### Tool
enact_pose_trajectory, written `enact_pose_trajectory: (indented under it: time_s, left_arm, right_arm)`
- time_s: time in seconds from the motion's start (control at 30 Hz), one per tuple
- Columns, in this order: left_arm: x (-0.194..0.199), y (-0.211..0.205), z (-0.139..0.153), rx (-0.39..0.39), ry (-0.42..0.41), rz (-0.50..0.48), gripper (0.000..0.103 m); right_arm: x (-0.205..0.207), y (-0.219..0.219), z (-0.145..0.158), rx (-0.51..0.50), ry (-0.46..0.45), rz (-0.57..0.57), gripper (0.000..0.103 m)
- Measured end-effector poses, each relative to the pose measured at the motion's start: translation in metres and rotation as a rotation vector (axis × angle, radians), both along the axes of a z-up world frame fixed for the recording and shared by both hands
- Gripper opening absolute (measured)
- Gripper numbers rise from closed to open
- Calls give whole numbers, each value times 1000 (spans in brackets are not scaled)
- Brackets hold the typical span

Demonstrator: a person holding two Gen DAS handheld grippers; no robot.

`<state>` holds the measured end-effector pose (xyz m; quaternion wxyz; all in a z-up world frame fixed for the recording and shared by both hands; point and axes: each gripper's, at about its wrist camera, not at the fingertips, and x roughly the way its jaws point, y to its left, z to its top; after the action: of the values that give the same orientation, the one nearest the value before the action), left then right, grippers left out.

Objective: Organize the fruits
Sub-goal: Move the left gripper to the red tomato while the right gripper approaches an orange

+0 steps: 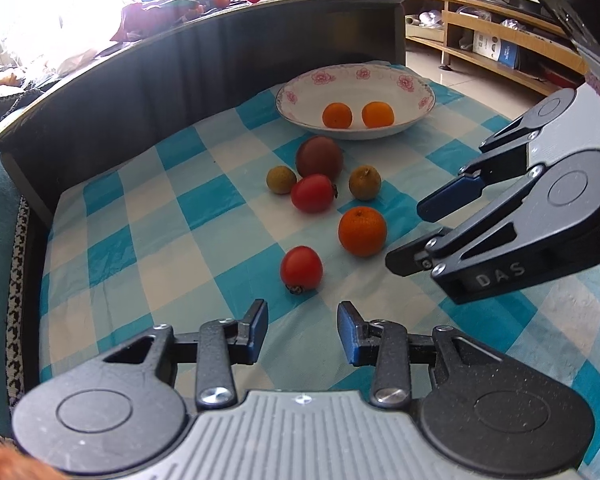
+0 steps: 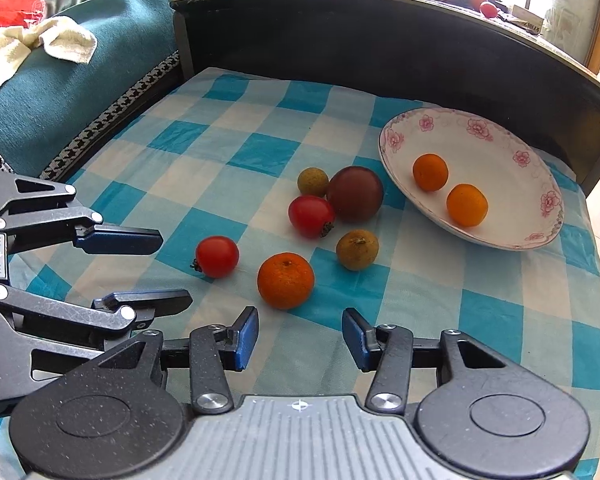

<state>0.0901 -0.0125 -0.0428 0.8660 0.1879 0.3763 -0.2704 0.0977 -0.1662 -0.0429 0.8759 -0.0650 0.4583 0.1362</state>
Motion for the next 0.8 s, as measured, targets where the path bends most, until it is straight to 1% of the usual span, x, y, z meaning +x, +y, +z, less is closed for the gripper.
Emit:
enact_pose_trajectory:
  time_s: [0.2, 0.27, 0.5, 0.57, 0.7, 0.8]
  left_arm:
    - [15, -6, -1, -18, -23, 11, 47]
    - [20, -9, -3, -22, -16, 10, 47]
    - [29, -18, -13, 0, -3, 6, 46]
    - [28, -19, -13, 5, -4, 2, 44]
    - [27, -20, -12, 9, -2, -8, 37]
    - [26, -20, -11, 19, 0, -12, 36]
  right_arm:
    - [0, -6, 1, 21, -3, -2, 42]
    - [2, -8, 0, 26, -8, -6, 42]
    - [9, -6, -4, 21, -1, -4, 42]
    - [13, -6, -4, 32, 3, -4, 42]
    - [16, -4, -4, 38, 2, 6, 42]
    - [18, -1, -4, 38, 5, 13, 39]
